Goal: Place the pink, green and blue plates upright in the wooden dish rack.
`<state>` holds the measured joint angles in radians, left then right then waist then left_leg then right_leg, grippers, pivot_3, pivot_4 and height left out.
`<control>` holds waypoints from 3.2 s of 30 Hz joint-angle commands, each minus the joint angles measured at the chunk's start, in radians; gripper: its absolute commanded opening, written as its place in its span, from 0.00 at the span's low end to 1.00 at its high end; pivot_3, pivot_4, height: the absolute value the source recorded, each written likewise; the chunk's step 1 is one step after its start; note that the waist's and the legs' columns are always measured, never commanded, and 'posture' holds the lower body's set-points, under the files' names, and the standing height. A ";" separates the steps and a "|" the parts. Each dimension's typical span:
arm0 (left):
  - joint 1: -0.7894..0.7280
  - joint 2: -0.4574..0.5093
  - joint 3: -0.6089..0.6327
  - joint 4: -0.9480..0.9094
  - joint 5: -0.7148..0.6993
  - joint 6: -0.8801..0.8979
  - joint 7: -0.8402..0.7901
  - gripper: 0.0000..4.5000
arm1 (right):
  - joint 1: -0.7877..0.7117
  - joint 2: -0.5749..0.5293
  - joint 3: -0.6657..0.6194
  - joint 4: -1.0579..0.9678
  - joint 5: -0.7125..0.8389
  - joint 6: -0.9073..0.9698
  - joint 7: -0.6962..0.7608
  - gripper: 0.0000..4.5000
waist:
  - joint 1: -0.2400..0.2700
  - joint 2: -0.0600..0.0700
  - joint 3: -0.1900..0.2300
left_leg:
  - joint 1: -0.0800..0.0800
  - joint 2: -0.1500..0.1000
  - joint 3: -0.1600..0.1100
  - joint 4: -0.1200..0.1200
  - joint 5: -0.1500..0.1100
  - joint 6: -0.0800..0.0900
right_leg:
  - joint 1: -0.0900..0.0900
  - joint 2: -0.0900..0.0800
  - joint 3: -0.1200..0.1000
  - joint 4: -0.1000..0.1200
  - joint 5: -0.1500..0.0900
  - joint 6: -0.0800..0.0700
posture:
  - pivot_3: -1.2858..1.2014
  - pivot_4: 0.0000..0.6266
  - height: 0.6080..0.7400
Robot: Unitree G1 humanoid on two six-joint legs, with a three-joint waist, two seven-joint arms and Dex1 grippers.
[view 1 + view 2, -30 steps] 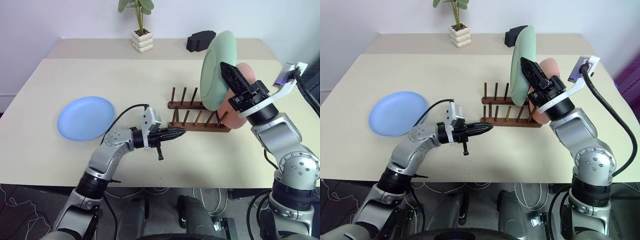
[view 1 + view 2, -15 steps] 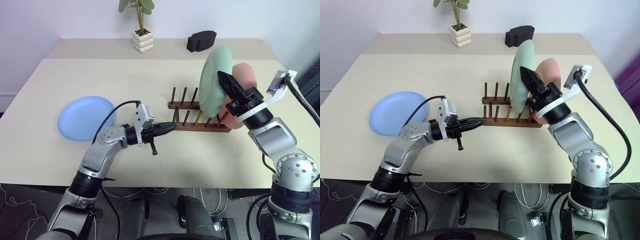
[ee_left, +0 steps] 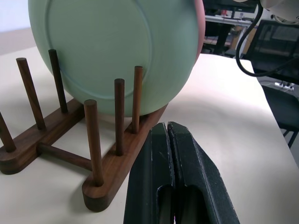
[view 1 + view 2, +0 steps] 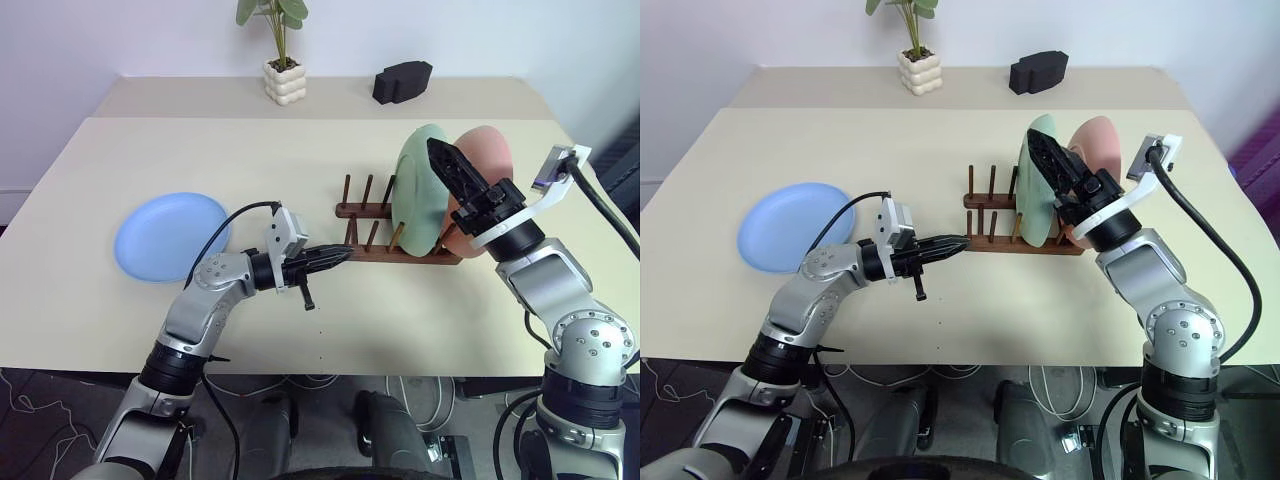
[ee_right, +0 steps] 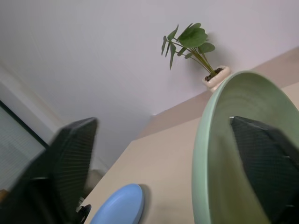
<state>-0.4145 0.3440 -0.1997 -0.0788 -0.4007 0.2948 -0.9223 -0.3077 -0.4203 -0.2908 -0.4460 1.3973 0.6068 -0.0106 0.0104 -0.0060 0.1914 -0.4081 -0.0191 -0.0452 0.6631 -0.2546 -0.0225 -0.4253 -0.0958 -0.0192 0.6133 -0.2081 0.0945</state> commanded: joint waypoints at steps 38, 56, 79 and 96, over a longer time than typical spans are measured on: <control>-0.041 0.298 0.429 0.007 0.072 0.200 0.338 0.99 | -0.335 -0.396 0.548 0.038 -1.043 -0.285 0.717 1.00 | -0.024 -0.005 0.004 | -0.001 0.002 0.001 -0.002 0.000 0.000 | -0.003 0.002 0.000 -0.001 0.001 0.002 | 0.52 0.24 1.00; -0.001 0.429 0.591 0.228 0.143 0.669 0.626 0.99 | -0.270 -0.194 0.564 0.097 -1.196 -0.334 0.774 1.00 | -0.021 -0.012 0.007 | -0.001 0.001 0.000 -0.003 0.000 -0.002 | -0.003 0.001 0.000 0.001 0.002 0.004 | 0.52 0.24 1.00; -0.220 0.256 0.525 0.091 0.107 0.475 0.644 0.01 | -0.268 -0.165 0.532 0.097 -1.277 -0.348 0.762 1.00 | 0.007 -0.015 0.006 | -0.002 -0.001 -0.003 -0.001 0.002 -0.004 | -0.002 -0.001 -0.002 0.001 0.003 0.004 | 0.52 0.24 1.00; -0.567 0.153 0.344 -0.089 0.138 0.556 0.702 0.01 | -0.409 -0.060 0.624 0.287 -1.651 -0.600 0.604 1.00 | -0.027 -0.014 0.006 | -0.001 -0.001 -0.002 -0.003 0.002 -0.005 | -0.003 0.000 -0.002 0.002 0.004 0.007 | 0.52 0.24 1.00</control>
<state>-0.9444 0.4896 0.1301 -0.1211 -0.2539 0.8476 -0.2165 -0.6944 -0.4887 0.3250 -0.1545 -0.2283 0.0381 0.6064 -0.0166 -0.0202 0.1977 -0.4087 -0.0200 -0.0473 0.6602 -0.2524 -0.0270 -0.4285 -0.0955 -0.0208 0.6153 -0.2038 0.1012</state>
